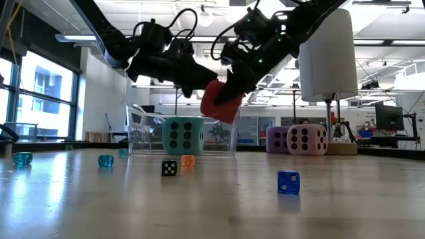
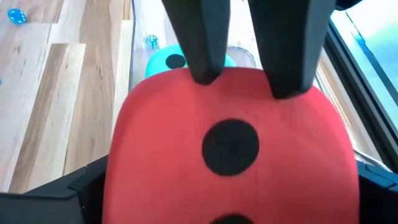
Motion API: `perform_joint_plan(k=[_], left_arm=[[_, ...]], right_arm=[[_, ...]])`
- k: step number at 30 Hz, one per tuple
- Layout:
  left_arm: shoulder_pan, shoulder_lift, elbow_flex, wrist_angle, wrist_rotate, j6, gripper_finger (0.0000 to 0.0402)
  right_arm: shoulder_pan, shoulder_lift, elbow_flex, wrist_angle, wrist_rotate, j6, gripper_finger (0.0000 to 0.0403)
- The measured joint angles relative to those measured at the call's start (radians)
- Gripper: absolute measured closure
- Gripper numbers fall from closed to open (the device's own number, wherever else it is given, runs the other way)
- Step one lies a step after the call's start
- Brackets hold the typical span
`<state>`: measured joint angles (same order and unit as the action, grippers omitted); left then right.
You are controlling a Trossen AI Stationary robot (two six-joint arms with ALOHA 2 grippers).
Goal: Pick & Place Dice
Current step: Put the large red dice into the transparent bin
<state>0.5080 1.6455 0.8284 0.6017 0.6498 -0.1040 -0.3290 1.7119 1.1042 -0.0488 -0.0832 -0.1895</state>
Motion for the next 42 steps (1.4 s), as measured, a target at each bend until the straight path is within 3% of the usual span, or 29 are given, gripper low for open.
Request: perform_joint_plan(k=[14,26,34,42], left_arm=[[0.052,0.005,-0.006,-0.145,0.005,-0.057,0.0292],[0.053,-0.009,-0.006,-0.134,0.03,-0.056,0.0292],[0.05,-0.019,-0.004,-0.157,0.205,-0.093,0.0292],[0.05,-0.019,-0.004,-0.303,0.14,-0.037,0.0292]], right_arm=[[-0.003,-0.003,0.001,-0.023,0.013,0.006,0.001],[-0.001,-0.006,0.005,-0.034,0.033,0.004,0.0011],[-0.003,-0.006,0.007,-0.08,0.117,0.004,0.0011],[-0.001,-0.005,0.005,-0.093,0.109,0.008,0.0011]])
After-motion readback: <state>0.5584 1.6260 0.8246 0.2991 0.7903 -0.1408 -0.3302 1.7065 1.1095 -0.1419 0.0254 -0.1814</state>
